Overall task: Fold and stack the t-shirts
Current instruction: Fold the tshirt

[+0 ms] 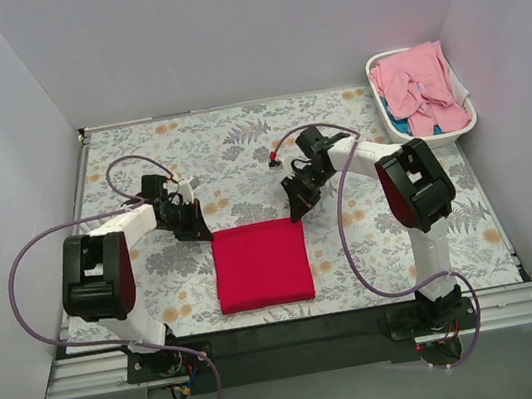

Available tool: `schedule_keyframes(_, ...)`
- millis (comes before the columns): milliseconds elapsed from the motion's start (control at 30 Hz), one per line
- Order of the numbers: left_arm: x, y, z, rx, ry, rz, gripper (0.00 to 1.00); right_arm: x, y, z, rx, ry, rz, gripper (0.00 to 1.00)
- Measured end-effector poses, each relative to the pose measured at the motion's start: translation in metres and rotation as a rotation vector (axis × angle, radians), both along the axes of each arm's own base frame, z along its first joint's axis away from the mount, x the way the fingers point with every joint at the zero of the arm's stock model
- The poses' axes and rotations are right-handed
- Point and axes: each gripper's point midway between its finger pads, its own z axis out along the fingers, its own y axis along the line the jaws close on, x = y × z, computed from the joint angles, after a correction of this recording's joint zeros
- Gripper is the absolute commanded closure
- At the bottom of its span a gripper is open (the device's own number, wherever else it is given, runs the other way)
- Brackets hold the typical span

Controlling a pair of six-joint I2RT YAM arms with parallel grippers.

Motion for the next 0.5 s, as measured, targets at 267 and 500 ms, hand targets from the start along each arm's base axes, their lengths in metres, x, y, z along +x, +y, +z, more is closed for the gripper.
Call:
schedule_keyframes(267,0.036,-0.002,-0.018,-0.006,0.012,0.025,1.00,0.034,0.005,-0.005,-0.040,-0.073,-0.023,0.99)
schedule_keyframes(500,0.060,-0.001,-0.005,-0.020,-0.024,0.053,0.65,0.067,0.008,0.012,-0.021,-0.122,-0.080,0.41)
